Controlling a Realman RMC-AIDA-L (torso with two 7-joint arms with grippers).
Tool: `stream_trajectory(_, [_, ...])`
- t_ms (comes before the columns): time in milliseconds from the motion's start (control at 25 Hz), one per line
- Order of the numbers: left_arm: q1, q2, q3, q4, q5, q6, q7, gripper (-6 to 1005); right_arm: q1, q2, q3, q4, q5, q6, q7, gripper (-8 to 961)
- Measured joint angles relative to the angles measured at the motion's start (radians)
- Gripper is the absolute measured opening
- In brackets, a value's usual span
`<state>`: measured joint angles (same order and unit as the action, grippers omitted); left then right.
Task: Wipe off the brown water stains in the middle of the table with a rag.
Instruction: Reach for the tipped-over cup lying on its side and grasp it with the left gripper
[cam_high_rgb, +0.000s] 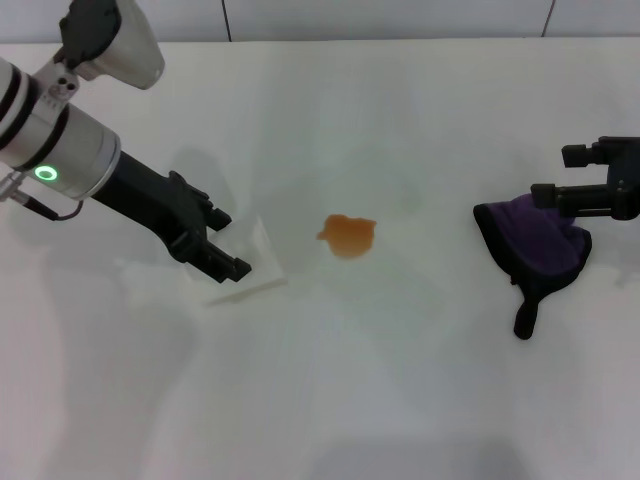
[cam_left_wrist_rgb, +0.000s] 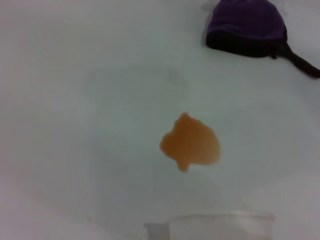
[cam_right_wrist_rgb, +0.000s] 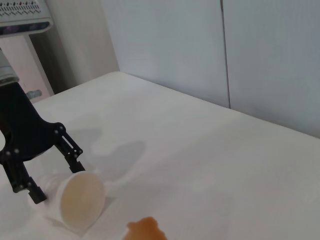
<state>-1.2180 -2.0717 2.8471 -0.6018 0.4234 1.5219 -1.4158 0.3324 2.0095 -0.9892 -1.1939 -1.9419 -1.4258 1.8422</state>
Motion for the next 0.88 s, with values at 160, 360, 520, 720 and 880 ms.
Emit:
stream_trajectory(160, [0.001,0.0,0.0,0.012,-0.002,-0.009,0.0,823,0.0,0.0,-0.001,-0.003,0.0,0.0,0.0,771])
stream_trajectory(360, [0.001,-0.001,0.0,0.016,-0.001,-0.01,0.0,822,0.0,0.0,0.0,-0.006,0.0,0.0,0.0,770])
stream_trajectory(520, [0.0,-0.001,0.0,0.016,-0.001,-0.011,0.0,821,0.0,0.0,0.0,-0.006,0.0,0.001,0.0,770])
stream_trajectory(720, [0.0,-0.001,0.0,0.016,0.001,-0.011,0.0,820,0.0,0.0,0.0,-0.006,0.0,0.003,0.0,770])
stream_trajectory(880, [0.0,-0.001,0.0,0.016,0.002,-0.015,0.0,813,0.0,0.0,0.0,-0.007,0.0,0.004,0.0,770])
